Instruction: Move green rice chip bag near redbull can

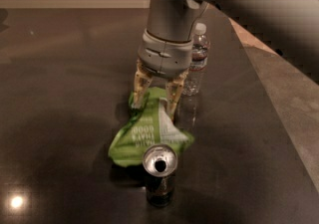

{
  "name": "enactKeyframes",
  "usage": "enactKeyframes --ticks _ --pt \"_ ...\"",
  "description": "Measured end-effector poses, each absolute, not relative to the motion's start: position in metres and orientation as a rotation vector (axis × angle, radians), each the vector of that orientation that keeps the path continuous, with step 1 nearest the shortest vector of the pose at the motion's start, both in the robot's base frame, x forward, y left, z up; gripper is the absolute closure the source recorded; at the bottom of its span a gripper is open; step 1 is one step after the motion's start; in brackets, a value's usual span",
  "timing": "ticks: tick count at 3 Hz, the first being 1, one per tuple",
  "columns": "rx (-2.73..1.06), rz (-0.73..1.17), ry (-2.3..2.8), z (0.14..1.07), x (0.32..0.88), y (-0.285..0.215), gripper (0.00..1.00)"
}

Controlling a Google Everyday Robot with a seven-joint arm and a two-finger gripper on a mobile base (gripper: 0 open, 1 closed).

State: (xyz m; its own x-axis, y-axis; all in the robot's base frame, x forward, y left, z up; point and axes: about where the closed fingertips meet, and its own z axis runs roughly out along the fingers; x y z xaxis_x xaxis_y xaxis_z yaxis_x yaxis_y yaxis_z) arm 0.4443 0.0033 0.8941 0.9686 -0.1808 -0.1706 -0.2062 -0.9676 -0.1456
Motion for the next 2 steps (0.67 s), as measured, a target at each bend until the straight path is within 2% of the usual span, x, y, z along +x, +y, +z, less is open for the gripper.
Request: enactKeyframes --ticks 1,2 --pt "-2.936 0.202 0.293 0.8941 0.4496 0.0092 0.0" --pt "-2.934 0.199 0.293 0.8941 0.4502 0.0098 0.0"
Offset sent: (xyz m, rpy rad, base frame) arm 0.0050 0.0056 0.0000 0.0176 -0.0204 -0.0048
